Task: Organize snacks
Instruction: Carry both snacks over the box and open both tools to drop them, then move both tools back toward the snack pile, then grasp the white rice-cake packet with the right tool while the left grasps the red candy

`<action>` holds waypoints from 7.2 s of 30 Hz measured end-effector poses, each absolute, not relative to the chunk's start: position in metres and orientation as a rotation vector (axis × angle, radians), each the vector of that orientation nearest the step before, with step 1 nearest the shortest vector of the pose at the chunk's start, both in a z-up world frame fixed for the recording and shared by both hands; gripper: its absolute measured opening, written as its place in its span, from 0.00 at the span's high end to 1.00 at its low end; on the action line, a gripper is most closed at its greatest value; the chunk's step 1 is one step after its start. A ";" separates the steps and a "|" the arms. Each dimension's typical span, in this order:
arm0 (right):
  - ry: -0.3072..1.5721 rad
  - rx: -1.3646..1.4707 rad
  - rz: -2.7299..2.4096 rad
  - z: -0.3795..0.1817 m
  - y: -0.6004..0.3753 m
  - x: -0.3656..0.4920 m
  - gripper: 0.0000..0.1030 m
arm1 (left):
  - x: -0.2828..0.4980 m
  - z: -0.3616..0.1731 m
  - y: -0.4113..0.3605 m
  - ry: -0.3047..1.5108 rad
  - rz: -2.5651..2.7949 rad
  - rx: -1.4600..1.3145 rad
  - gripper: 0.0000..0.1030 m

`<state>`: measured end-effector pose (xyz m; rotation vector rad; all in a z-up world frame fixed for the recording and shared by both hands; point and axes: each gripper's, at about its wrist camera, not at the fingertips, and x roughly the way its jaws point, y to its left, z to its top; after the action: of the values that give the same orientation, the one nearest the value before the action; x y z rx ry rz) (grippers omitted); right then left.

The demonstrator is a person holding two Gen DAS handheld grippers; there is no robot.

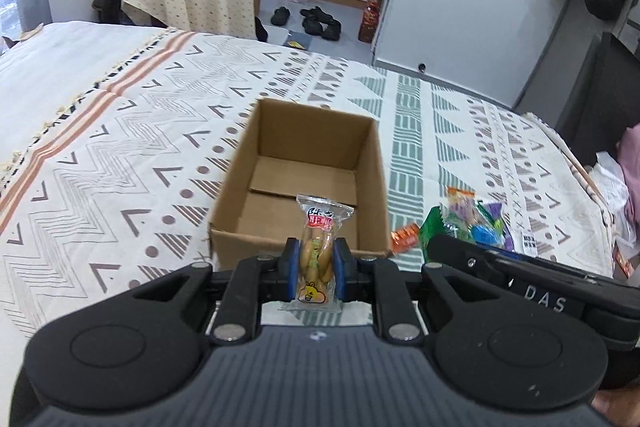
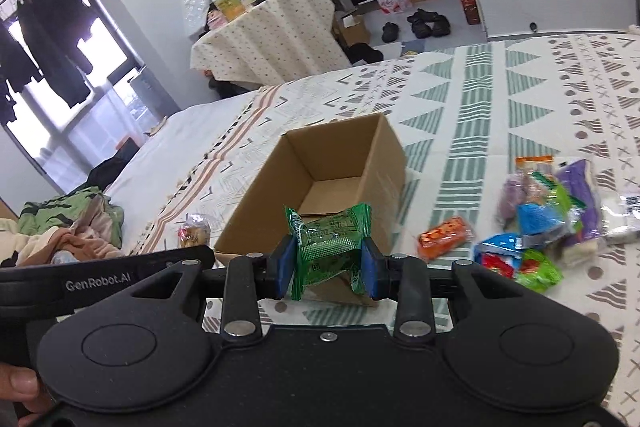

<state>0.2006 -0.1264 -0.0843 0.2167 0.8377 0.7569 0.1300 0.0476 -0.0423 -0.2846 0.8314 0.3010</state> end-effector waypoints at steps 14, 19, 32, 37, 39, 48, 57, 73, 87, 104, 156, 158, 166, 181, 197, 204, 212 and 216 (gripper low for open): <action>0.835 0.233 0.783 -0.091 -0.096 0.216 0.67 | 0.145 -0.047 0.096 0.823 0.363 -0.345 0.83; 0.841 0.261 0.782 -0.096 -0.088 0.228 0.67 | 0.158 -0.055 0.112 0.837 0.374 -0.371 0.83; 0.885 0.269 0.810 -0.115 -0.069 0.241 0.66 | 0.194 -0.097 0.123 0.930 0.358 -0.416 0.83; 0.902 0.255 0.815 -0.119 -0.064 0.243 0.66 | 0.201 -0.113 0.130 0.965 0.360 -0.443 0.84; 0.911 0.250 0.825 -0.120 -0.061 0.244 0.62 | 0.203 -0.118 0.135 0.985 0.372 -0.448 0.83; 0.881 0.222 0.830 -0.106 -0.059 0.236 0.47 | 0.200 -0.114 0.151 0.996 0.414 -0.446 0.79; 0.897 0.225 0.731 -0.089 -0.084 0.229 0.39 | 0.187 -0.092 0.138 0.974 0.385 -0.409 0.52; 0.909 0.254 0.577 -0.081 -0.139 0.221 0.05 | 0.166 -0.065 0.084 0.979 0.369 -0.353 0.09; 0.851 0.359 0.501 -0.061 -0.204 0.222 0.00 | 0.163 -0.032 0.034 0.931 0.352 -0.309 0.00; 0.784 0.420 0.480 -0.053 -0.272 0.219 0.00 | 0.167 -0.019 -0.035 0.849 0.341 -0.288 0.00; 1.042 0.720 0.243 -0.192 -0.320 0.302 0.28 | 0.250 -0.191 -0.076 1.028 0.289 -0.390 0.56; 1.055 0.712 0.233 -0.196 -0.316 0.306 0.28 | 0.253 -0.191 -0.075 1.026 0.280 -0.382 0.61; 1.064 0.716 0.196 -0.206 -0.304 0.321 0.33 | 0.254 -0.178 -0.060 1.043 0.282 -0.476 0.81; 1.014 0.653 0.038 -0.212 -0.291 0.352 0.40 | 0.278 -0.154 -0.043 0.988 0.236 -0.531 0.81; 1.009 0.416 -0.011 -0.214 -0.262 0.365 0.47 | 0.286 -0.155 -0.031 0.998 0.254 -0.533 0.80; 1.014 0.326 -0.018 -0.211 -0.263 0.353 0.53 | 0.275 -0.152 -0.035 0.991 0.257 -0.530 0.80; 0.997 0.427 0.013 -0.195 -0.279 0.339 0.58 | 0.260 -0.135 -0.037 0.961 0.271 -0.511 0.80; 0.953 0.461 0.053 -0.175 -0.280 0.329 0.59 | 0.253 -0.120 -0.036 0.925 0.284 -0.500 0.80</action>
<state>0.3292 -0.2798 -0.1751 0.4607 0.9530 0.0532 0.2527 -0.0363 -0.1198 -0.5005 0.9248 0.2843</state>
